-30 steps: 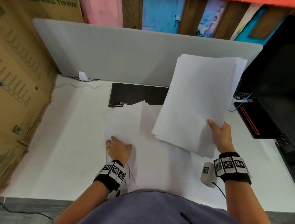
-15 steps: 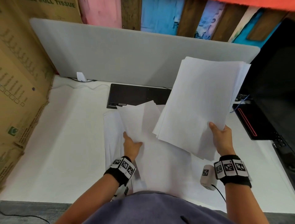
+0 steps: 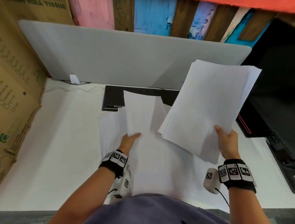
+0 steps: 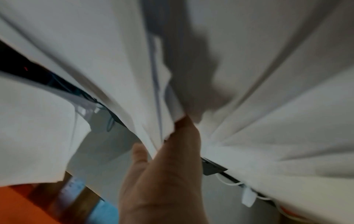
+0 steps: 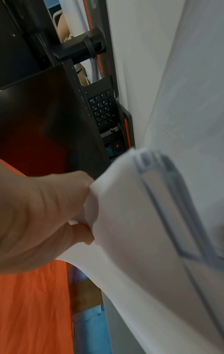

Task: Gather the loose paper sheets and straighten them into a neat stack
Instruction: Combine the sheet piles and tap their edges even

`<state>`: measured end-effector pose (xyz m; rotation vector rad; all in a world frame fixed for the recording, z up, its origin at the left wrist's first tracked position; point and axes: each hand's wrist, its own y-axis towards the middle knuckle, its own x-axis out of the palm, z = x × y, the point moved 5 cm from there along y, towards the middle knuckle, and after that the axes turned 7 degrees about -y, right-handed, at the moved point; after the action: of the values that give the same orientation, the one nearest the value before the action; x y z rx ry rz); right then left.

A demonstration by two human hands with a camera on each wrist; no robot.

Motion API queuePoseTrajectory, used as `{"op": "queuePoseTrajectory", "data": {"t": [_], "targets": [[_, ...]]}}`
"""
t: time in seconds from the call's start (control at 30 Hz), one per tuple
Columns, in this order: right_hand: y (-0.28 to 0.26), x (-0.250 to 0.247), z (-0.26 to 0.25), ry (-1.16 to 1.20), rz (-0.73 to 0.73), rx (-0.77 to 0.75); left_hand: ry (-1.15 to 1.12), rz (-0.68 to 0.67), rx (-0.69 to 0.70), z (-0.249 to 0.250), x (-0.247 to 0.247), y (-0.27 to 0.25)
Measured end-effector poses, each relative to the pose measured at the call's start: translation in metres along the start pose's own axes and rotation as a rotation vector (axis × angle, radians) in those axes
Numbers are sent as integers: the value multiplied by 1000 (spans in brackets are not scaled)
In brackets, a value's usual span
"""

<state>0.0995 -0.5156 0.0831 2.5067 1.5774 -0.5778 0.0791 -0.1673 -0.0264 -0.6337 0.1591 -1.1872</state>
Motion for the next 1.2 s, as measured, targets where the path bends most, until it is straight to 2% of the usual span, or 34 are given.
{"op": "queuePoseTrajectory", "data": {"t": [0.1, 0.17, 0.23, 0.3, 0.37, 0.43, 0.47, 0.5, 0.57, 0.67, 0.83, 0.93, 1.2], "targets": [[-2, 2, 0, 16, 4, 3, 206, -141, -53, -15, 16, -9], [-2, 3, -1, 18, 5, 5, 311, -96, -54, -23, 16, -6], [-2, 1, -3, 19, 11, 8, 276, -4, -9, -14, 2, 1], [0, -4, -3, 17, 18, 6, 105, 8, 14, -6, -11, 4], [0, -5, -3, 15, 21, -1, 49, -88, -33, -11, -10, -3], [0, 2, -4, 10, 15, -7, 199, -194, -102, -26, 1, -14], [1, 6, -4, 3, 16, -11, 293, -203, -95, -35, 5, -13], [2, 8, -5, -5, 23, -13, 365, -176, -61, -37, 5, -11], [6, 8, -5, -27, 51, -12, 451, -23, 26, -26, -11, -2], [14, -1, -2, -104, 126, -14, 359, 188, 139, 14, -51, 5], [15, -8, 0, -226, 175, 8, 136, 247, 237, 69, -94, -8], [9, 6, -8, -201, 114, -16, 53, 212, 266, 82, -84, -18], [-20, 56, -48, 66, -242, -68, -45, -139, 299, 97, -5, -30]]}}
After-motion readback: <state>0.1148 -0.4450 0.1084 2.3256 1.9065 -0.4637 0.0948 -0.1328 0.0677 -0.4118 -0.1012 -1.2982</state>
